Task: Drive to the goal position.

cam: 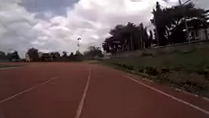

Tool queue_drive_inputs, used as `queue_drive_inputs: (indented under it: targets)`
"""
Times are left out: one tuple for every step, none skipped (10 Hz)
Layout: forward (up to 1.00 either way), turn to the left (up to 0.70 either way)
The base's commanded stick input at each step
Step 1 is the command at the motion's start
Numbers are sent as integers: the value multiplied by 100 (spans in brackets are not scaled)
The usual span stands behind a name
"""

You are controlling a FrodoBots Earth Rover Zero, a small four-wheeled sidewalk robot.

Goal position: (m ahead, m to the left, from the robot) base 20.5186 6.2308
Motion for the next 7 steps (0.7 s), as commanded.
queue_drive_inputs:
  targets:
    - [60, 0]
    - [60, 0]
    - [60, 0]
    - [60, 0]
    - [60, 0]
    - [60, 0]
    - [60, 0]
